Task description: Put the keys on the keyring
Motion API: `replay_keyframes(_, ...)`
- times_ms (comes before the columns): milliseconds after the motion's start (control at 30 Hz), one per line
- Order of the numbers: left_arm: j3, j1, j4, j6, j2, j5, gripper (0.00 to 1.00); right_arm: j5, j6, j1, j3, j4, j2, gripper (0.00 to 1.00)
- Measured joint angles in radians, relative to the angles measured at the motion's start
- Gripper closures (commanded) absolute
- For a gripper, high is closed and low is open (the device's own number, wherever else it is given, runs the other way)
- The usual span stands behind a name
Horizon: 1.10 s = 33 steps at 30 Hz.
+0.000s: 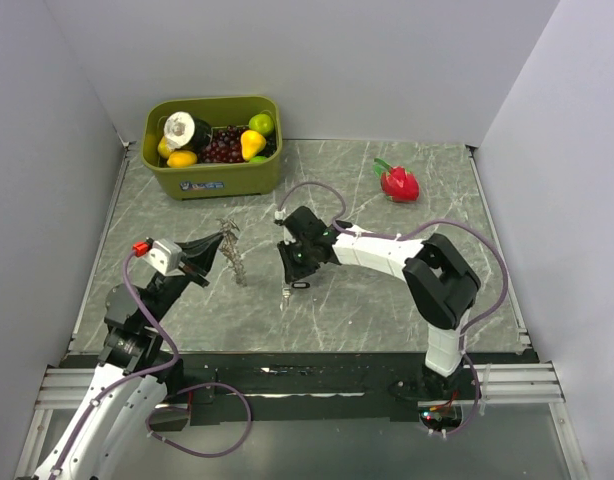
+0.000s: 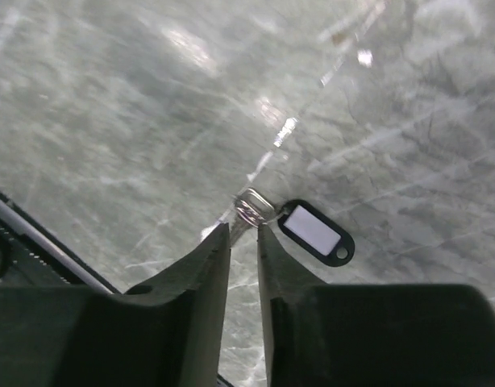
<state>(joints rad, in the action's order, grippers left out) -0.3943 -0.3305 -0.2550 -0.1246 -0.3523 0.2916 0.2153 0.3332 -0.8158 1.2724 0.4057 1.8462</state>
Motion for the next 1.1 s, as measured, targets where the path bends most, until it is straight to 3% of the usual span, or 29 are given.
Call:
replay_keyframes(333,0.000,0.000,-0.002,-0.001,0.011,0.008,0.99,-0.021,0.054,-0.004,0.003,0.063,0.058,0.76)
replay_keyframes(400,0.000,0.000,-0.002,-0.001,0.011,0.009,0.99,-0.018,0.058,-0.004,0.003,0.059,0.058,0.73)
replay_keyframes(533,0.000,0.000,-0.002,-0.001,0.011,0.010,0.99,-0.004,0.068,-0.005,0.003,0.056,0.058,0.55)
replay_keyframes(700,0.000,0.000,-0.003,-0.002,0.019,0.010,0.99,0.009,0.068,-0.005,0.003,0.048,0.059,0.52)
replay_keyframes(900,0.000,0.000,-0.007,-0.004,0.023,0.010,0.99,0.017,0.071,-0.005,0.022,0.045,0.084,0.57)
replay_keyframes(1033,0.000,0.000,-0.008,-0.004,0.023,0.011,0.99,0.018,0.079,-0.005,0.042,0.042,0.112,0.77)
replay_keyframes(1100,0.000,0.000,-0.009,-0.004,0.024,0.015,0.99,0.018,0.085,-0.005,0.047,0.042,0.124,0.81)
